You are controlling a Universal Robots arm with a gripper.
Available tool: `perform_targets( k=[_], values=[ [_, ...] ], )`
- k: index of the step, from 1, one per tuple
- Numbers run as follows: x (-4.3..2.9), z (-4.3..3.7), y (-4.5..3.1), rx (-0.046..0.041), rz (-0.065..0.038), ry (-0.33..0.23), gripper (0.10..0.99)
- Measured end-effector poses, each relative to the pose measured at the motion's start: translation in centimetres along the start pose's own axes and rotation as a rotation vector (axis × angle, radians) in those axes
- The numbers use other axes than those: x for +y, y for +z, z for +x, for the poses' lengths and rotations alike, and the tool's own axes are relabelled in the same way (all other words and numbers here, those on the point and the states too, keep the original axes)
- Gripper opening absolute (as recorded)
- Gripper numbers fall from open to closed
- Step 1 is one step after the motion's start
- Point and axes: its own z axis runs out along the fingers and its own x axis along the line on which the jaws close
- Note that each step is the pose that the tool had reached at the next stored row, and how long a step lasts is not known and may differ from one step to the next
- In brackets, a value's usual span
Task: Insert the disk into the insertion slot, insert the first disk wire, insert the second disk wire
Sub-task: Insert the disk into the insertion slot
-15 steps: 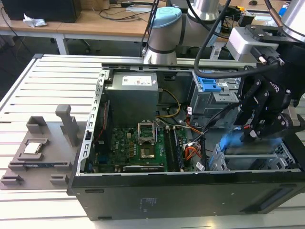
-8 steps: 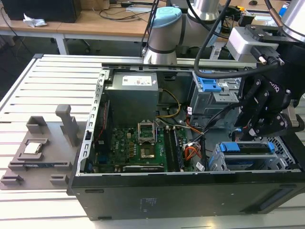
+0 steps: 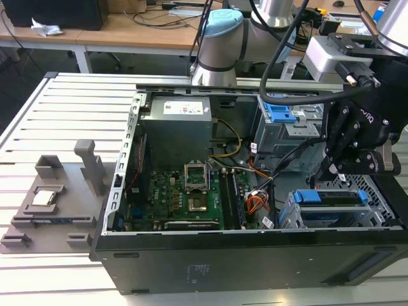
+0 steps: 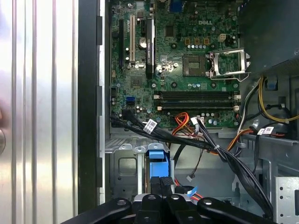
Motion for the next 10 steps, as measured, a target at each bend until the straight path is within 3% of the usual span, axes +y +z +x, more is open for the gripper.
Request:
perform_targets(
  k=[2, 4, 8, 10],
  values=[
    [-0.21, 0.00, 0.03, -0.0004, 0.000, 0.000, 0.106],
    [-1.12, -0.09, 0.12, -0.0001, -0.002, 0.000, 0.106],
    [-1.78, -0.11, 0.88, 0.0001, -0.003, 0.000, 0.106],
    [-2.91, -0.12, 0.95, 0.0000, -0.004, 0.000, 0.106]
  ],
)
